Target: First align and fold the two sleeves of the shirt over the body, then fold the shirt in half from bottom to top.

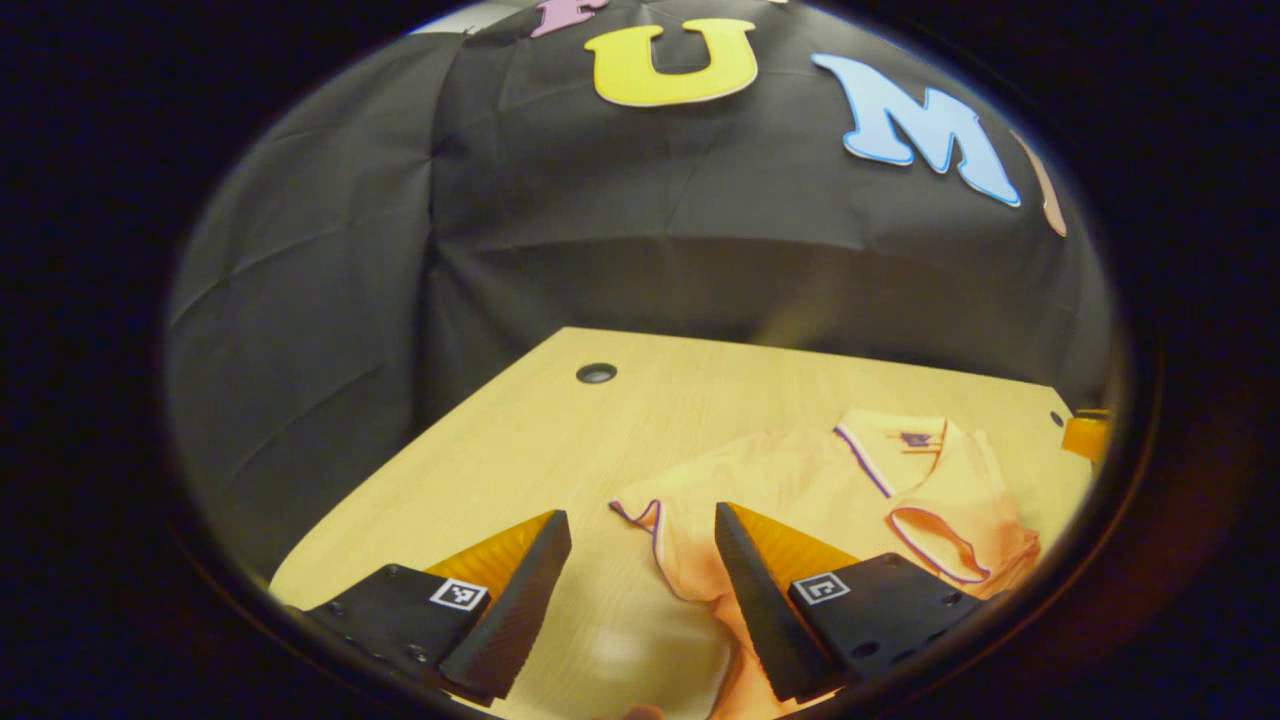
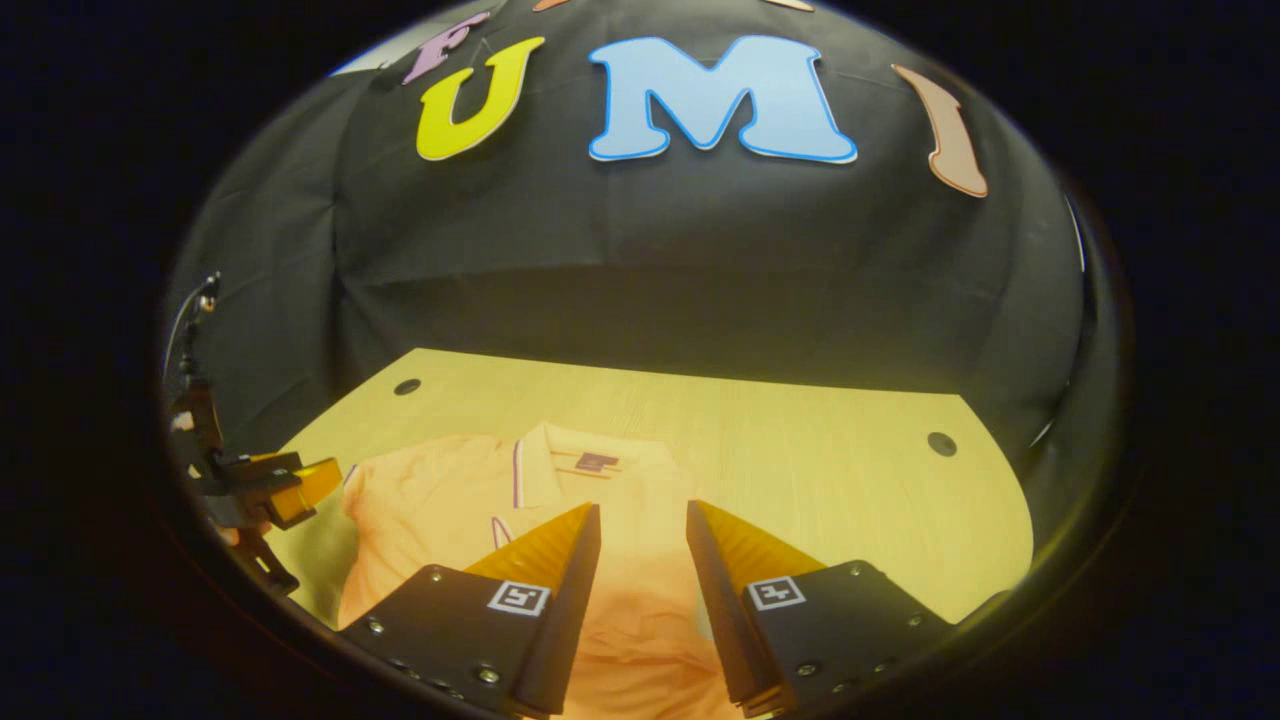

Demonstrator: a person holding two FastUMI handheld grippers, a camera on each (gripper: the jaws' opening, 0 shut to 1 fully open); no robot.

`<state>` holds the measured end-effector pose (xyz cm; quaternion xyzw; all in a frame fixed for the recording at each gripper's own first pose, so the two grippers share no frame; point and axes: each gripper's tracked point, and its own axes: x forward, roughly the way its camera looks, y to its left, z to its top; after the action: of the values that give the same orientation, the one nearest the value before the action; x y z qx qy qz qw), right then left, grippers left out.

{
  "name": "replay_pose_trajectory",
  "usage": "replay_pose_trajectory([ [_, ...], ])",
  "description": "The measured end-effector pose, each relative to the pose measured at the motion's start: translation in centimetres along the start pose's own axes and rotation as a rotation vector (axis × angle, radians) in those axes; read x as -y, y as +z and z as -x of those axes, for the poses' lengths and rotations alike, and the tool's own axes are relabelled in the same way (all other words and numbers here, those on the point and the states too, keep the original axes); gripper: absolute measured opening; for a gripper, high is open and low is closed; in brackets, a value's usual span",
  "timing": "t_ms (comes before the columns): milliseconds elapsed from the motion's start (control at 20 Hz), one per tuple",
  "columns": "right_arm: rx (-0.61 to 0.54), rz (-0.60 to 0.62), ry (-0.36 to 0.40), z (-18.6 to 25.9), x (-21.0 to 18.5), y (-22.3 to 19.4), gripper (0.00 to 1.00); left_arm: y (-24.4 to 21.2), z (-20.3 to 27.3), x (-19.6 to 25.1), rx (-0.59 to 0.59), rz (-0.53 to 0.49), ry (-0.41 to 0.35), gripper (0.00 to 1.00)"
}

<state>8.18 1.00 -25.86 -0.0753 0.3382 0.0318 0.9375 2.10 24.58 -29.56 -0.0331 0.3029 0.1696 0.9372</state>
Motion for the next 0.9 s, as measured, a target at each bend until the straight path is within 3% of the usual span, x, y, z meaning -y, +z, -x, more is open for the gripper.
replay_pose_trajectory([
  [550,0.027,-0.07,0.009,1.1,1.7,1.2,0.58,-4.2,-3.1,2.3,-0.122,0.0,-0.046,0.94],
  [850,0.04,-0.109,0.011,1.6,2.5,1.8,0.57,-4.4,-3.5,2.7,-0.109,0.024,-0.029,0.95],
  [900,0.04,-0.113,0.011,1.6,2.6,1.8,0.57,-4.5,-3.8,2.8,-0.104,0.016,-0.036,0.89],
])
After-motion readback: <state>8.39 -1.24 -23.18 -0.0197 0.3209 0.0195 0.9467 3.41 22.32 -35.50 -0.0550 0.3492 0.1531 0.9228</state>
